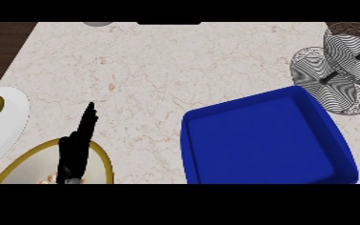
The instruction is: Pick the tomato from the tray and place it in the tiered basket
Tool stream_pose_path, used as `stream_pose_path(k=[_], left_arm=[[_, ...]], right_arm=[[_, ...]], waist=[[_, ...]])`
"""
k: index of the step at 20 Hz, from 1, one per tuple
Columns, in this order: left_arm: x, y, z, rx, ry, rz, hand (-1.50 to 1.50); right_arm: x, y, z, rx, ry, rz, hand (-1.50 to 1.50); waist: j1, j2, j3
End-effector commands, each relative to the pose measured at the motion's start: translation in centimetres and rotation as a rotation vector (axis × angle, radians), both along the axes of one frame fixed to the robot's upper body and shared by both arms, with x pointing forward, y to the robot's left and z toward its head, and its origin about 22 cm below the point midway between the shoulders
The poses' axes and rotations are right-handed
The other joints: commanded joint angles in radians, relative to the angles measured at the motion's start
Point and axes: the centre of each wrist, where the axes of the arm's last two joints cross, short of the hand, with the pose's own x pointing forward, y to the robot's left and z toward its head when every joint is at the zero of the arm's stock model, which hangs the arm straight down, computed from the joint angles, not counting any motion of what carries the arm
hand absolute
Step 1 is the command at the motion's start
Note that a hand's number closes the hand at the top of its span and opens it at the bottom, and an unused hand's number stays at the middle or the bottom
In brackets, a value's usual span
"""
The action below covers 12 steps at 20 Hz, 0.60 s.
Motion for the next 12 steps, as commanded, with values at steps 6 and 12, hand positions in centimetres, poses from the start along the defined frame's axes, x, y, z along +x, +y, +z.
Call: stream_pose_path(k=[6,12], left_arm=[[-1.3,-0.6,-0.7,-0.021,0.05,-0.016,0.0],[-0.6,0.5,-1.9,-0.041,0.063,-0.014,0.0]], right_arm=[[4.2,-3.5,4.6,0.141,0.079,-0.169,1.5],[8.7,-5.3,6.5,0.152,0.087,-0.139,1.5]], waist=[[0.01,0.006,-0.005],[0.013,0.01,-0.005]])
